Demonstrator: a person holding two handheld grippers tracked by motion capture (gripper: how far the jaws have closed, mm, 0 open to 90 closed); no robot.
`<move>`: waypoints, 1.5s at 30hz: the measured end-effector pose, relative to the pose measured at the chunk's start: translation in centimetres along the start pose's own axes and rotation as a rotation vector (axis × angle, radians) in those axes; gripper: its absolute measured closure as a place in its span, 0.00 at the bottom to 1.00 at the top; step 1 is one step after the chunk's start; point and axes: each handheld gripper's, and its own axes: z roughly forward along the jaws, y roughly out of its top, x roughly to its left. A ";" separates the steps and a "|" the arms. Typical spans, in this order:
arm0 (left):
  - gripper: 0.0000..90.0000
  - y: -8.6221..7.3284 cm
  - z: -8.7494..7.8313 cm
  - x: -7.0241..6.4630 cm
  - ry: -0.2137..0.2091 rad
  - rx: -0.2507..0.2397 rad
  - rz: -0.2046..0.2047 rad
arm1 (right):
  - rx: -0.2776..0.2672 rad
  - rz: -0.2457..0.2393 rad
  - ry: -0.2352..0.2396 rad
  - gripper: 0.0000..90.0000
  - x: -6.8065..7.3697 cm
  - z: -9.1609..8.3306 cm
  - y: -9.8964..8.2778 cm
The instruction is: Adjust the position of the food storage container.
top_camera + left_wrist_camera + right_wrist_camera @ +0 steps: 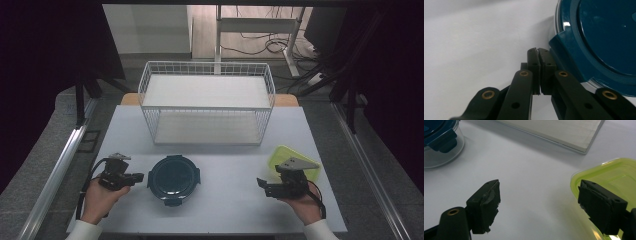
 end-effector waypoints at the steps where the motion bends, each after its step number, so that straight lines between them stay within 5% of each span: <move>1: 0.99 0.0 0.2 -0.1 -0.004 0.002 0.004 | 0.001 -0.001 -0.001 0.20 0.0 0.0 0.0; 7: 1.00 0.3 0.5 -0.6 -0.004 0.009 0.017 | 0.007 -0.002 -0.002 0.20 0.1 0.1 0.0; 15: 1.00 0.2 0.5 -0.5 -0.024 -0.005 -0.024 | 0.011 -0.006 -0.002 0.20 0.2 0.3 0.0; 24: 1.00 0.4 0.7 -0.9 -0.005 -0.011 -0.016 | 0.012 -0.007 0.001 0.20 0.5 0.4 0.1; 45: 1.00 1.5 1.8 -2.9 -0.043 -0.013 0.013 | -0.004 -0.014 -0.002 0.20 0.7 0.4 0.3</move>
